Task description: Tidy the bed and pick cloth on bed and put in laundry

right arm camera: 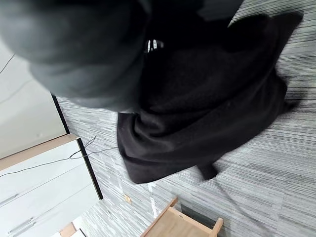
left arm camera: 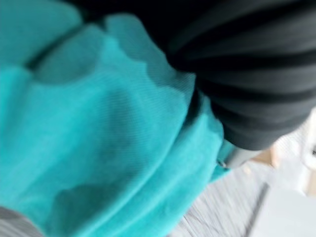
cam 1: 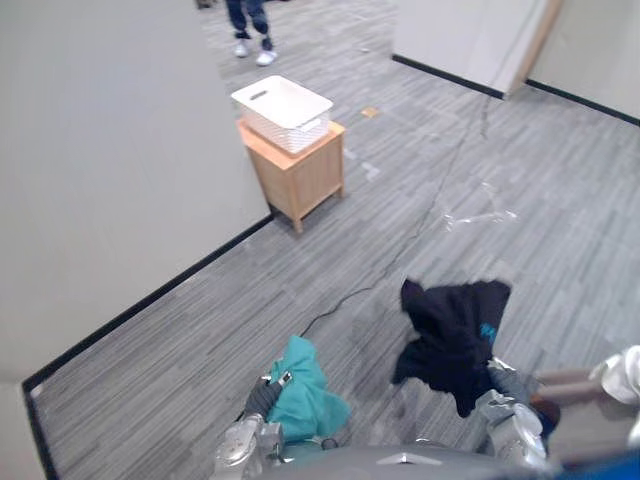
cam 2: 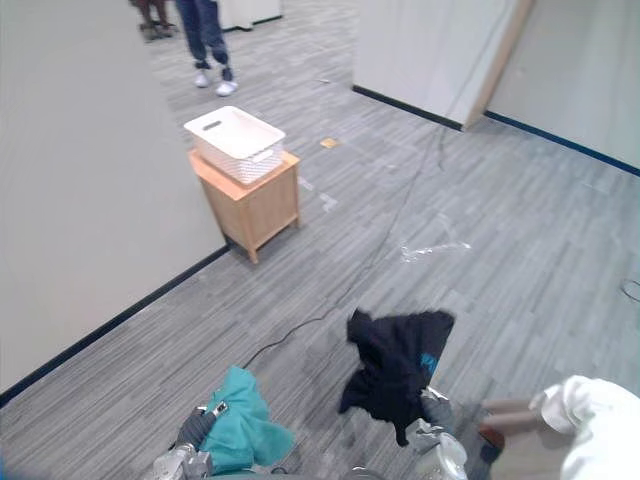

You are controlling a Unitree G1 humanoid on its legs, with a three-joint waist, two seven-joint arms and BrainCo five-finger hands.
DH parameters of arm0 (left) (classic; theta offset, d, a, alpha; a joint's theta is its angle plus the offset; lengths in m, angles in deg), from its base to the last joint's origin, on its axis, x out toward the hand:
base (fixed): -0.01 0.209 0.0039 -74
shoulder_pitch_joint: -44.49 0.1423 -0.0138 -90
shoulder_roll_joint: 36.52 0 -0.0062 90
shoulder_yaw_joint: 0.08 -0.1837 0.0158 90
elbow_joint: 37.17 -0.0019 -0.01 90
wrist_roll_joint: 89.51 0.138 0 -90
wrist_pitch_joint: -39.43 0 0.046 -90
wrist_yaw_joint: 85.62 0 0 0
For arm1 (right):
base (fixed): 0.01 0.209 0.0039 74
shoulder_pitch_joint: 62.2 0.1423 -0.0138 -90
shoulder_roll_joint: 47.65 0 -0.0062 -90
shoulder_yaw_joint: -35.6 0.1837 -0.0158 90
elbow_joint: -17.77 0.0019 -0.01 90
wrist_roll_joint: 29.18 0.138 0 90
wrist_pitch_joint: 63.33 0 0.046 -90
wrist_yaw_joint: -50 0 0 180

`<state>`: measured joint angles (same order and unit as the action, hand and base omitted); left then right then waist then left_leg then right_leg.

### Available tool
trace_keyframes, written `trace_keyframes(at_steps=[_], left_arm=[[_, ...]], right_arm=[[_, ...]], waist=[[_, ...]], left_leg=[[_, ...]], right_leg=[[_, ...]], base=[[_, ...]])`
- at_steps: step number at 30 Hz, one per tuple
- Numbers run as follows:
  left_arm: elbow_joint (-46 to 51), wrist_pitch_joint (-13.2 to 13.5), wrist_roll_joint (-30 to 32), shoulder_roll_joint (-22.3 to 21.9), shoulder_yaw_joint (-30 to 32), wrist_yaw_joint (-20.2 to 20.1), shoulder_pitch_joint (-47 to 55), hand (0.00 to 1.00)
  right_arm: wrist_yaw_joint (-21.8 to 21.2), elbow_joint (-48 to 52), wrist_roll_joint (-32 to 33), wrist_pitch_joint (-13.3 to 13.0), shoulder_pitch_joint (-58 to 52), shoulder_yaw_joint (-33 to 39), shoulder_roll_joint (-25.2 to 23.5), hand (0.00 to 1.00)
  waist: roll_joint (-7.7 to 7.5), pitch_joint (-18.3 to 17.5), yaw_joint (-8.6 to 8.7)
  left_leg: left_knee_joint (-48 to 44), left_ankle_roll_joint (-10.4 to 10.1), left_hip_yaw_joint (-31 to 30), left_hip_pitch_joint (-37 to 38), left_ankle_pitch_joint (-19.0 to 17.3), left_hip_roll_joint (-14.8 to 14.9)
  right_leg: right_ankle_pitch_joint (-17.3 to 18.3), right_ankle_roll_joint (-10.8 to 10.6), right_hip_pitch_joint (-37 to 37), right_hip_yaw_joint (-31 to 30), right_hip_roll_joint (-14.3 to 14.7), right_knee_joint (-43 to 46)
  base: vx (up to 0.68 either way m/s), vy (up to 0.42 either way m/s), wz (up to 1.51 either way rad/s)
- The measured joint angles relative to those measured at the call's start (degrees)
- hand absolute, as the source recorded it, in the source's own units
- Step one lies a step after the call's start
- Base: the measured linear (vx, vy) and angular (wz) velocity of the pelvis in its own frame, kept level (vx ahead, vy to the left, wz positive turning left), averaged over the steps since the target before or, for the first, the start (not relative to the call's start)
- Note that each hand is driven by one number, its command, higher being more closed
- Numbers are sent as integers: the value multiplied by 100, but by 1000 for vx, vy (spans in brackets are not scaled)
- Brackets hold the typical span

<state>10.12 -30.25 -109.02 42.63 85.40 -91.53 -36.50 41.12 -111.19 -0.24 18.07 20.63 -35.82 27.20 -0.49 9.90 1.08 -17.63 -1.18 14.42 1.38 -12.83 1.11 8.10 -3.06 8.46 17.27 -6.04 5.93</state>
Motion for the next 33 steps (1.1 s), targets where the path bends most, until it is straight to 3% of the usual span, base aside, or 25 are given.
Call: trace_keyframes(at_steps=[2, 3, 5, 7, 8, 10, 12, 13, 14, 15, 16, 17, 19, 20, 21, 22, 23, 25, 28, 30, 31, 33], left_arm=[[379, 39, -244, -77, -48, 2, -140, 100], [624, 63, -357, -124, -141, -2, -166, 100], [838, 66, -634, -164, -278, -13, -194, 100], [1059, 66, -811, -170, -437, -50, -264, 100], [1235, 66, -860, -177, -485, -73, -263, 100], [1386, 65, -860, -187, -709, -120, -275, 100], [1433, 64, -863, -206, -1012, -121, -264, 100], [1466, 61, -866, -218, -1189, -115, -211, 100], [1489, 57, -877, -219, -1317, -107, -131, 100], [1488, 48, -923, -209, -1365, -100, -44, 100], [1488, 32, -923, -193, -1368, -82, -6, 100], [1503, 29, -912, -171, -1388, -1, 1, 100], [1511, 7, -906, -169, -1397, 32, 23, 100], [1513, -7, -887, -167, -1411, 71, 30, 100], [1515, -10, -844, -152, -1463, 140, 55, 100], [1526, -10, -824, -159, -1474, 167, 85, 100], [1553, -10, -796, -33, -1528, 236, 152, 100], [1583, -10, -797, 28, -1565, 278, 168, 100], [1847, -11, -797, 19, -1587, 342, 86, 100], [1844, -21, -798, 24, -1634, 326, -48, 100], [1843, -25, -798, 25, -1720, 302, -134, 100], [1835, -27, -795, 48, -1790, 206, -134, 100]], right_arm=[[-37, 262, 9, -27, -177, -133, 82, 100], [-85, 386, 12, -49, -235, -183, 155, 100], [-139, 442, 11, -117, -317, -299, 277, 100], [-178, 549, 7, -182, -412, -350, 268, 100], [-191, 641, 3, -190, -428, -368, 225, 100], [-193, 780, -10, -247, -458, -397, 193, 100], [-199, 873, -55, -358, -495, -420, 191, 100], [-208, 960, -104, -479, -592, -496, 216, 100], [-211, 1053, -110, -547, -681, -623, 250, 100], [-211, 1070, -110, -558, -687, -721, 256, 100], [-209, 1088, -108, -561, -677, -789, 237, 100], [-211, 1251, -106, -589, -671, -944, 184, 100], [-223, 1352, -104, -598, -674, -1033, 181, 100], [-223, 1387, -103, -597, -646, -1025, 169, 100], [-226, 1498, -103, -597, -679, -1023, 123, 100], [-249, 1547, -105, -597, -678, -1037, 107, 100], [-387, 1604, -105, -601, -686, -1054, 25, 100], [-452, 1753, -103, -607, -799, -1102, -6, 100], [-446, 2014, -103, -722, -1126, -1205, -8, 100], [-378, 2025, -102, -757, -1247, -1237, -9, 100], [-319, 2170, -93, -774, -1349, -1237, -11, 100], [-303, 2296, -89, -792, -1365, -1284, -21, 100]], waist=[[58, 70, 71], [183, 158, 114], [314, 206, 120], [332, 218, 128], [303, 300, 129], [338, 314, 192], [317, 326, 175], [371, 293, 145], [420, 253, 134], [371, 189, 115], [295, 132, 111], [183, 3, 107], [56, -83, 89], [60, -87, 89], [43, -80, 86], [21, -66, 72], [-14, -62, 93], [2, -63, 151], [3, -51, 303], [37, 26, 431], [122, 75, 481], [96, 125, 431]], left_leg=[[-1355, -45, 256, -546, -56, 351], [-1959, -40, 255, -676, -52, 560], [-2218, -33, 178, -627, -4, 624], [-2323, -102, 91, -662, 164, 582], [-2330, -166, 72, -744, 1, 531], [-1535, -116, 19, -802, -255, 371], [-637, -72, -83, -889, -4, 177], [-100, -128, -137, -952, 382, 175], [70, -9, -149, -1029, 809, 220], [24, 269, -127, -1016, 926, 198], [-12, 331, -70, -1031, 850, 157], [-211, 450, 30, -1123, 519, 40], [-279, 552, 135, -1131, 301, -61], [-259, 578, 161, -1039, 280, -61], [-105, 607, 242, -765, 198, -71], [11, 615, 275, -570, 152, -93], [257, 637, 278, -79, 50, -157], [462, 638, 119, 311, 14, -179], [776, 636, -425, 740, 15, -168], [872, 560, -809, 987, -35, -48], [871, 350, -1022, 1126, -236, 109], [829, 112, -1109, 1399, -491, 264]], right_leg=[[43, 46, 69, -98, 89, 17], [94, 89, 213, -163, 187, 34], [215, 124, 319, -344, 220, 123], [320, 245, 317, -500, 184, 129], [326, 291, 325, -571, 153, 106], [381, 339, 357, -580, 96, 105], [452, 284, 462, -581, -7, 113], [545, 182, 506, -581, 14, 110], [690, 120, 583, -649, 71, 135], [783, 61, 604, -784, 40, 165], [856, 21, 572, -832, -34, 200], [985, -50, 461, -902, -213, 297], [939, -210, 226, -1130, -334, 789], [896, -288, -12, -1210, -368, 1396], [703, -626, -489, -1249, -461, 2560], [482, -889, -722, -1291, -535, 3159], [254, -980, -1209, -1337, -631, 4475], [450, -683, -1555, -1266, -591, 5115], [751, -374, -2252, -1013, -465, 4975], [801, -282, -2490, -1000, -383, 4402], [744, -284, -2597, -974, -384, 3768], [319, -286, -2600, -1018, -439, 2492]], base=[[33, -50, -21], [39, -34, -29], [36, -22, -38], [42, -37, -32], [36, -41, -27], [52, -11, -10], [93, 42, -14], [127, 110, -22], [228, 186, -30], [247, 181, -28], [324, 164, -29], [355, 118, -25], [429, 129, -20], [403, 152, -7], [304, 131, -10], [463, 158, -21], [380, 102, -10], [379, 45, 29], [431, -78, 89], [350, -176, 105], [388, -247, 90], [406, -297, 53]])
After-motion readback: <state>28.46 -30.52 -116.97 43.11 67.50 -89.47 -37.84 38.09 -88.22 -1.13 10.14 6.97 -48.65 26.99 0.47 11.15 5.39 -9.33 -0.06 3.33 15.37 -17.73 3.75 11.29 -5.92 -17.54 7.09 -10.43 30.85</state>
